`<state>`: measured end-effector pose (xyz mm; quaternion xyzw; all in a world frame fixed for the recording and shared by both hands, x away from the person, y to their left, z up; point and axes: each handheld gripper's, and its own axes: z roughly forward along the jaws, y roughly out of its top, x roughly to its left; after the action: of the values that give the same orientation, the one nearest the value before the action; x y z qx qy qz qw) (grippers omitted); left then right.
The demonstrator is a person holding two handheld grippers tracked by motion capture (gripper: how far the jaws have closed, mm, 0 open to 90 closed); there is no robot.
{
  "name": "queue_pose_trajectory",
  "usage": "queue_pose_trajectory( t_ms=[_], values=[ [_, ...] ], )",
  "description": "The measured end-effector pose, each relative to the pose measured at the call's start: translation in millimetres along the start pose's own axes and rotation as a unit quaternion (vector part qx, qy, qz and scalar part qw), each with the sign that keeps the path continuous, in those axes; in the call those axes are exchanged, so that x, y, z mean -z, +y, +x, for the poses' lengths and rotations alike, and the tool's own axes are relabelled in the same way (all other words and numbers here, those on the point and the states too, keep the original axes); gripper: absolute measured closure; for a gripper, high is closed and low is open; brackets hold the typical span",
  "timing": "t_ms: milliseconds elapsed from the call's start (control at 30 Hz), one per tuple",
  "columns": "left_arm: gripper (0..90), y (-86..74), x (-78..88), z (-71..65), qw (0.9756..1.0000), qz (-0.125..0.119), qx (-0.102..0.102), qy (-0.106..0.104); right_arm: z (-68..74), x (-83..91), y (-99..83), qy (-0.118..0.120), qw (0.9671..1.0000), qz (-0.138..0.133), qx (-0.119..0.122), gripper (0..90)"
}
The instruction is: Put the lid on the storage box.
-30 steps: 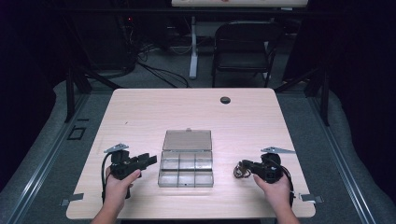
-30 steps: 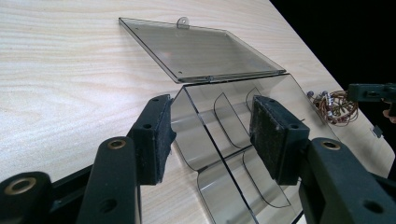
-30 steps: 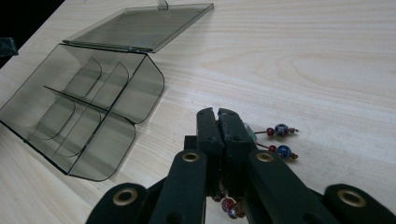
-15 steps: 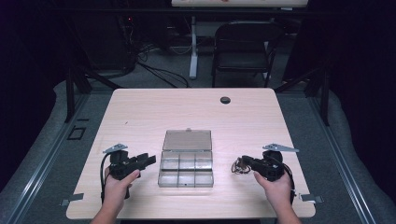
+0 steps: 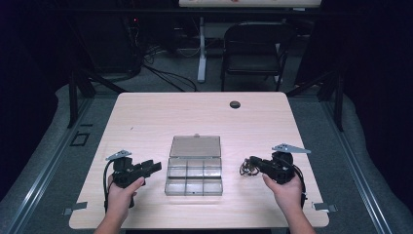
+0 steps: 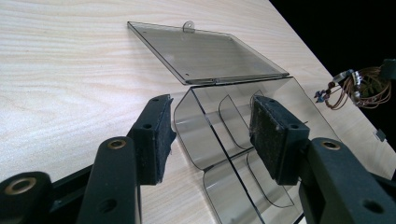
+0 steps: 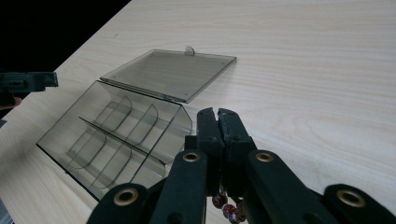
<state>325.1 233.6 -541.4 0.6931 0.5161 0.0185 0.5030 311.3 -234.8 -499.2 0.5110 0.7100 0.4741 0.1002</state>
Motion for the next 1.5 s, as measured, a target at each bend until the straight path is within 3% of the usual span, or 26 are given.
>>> queue_pose_trajectory(
  t_ms=[533, 1500],
  values=[
    [49.1, 0.5, 2.4, 2.6, 1.0000, -0.003, 0.005, 0.002, 30.7, -4.0, 24.1, 0.026, 0.9989, -0.011, 0.038, 89.0],
    [49.1, 1.2, 4.6, 6.5, 1.0000, -0.006, 0.004, 0.006, 81.0, -46.7, 39.0, 0.067, 0.9938, 0.018, 0.086, 89.0]
  ],
)
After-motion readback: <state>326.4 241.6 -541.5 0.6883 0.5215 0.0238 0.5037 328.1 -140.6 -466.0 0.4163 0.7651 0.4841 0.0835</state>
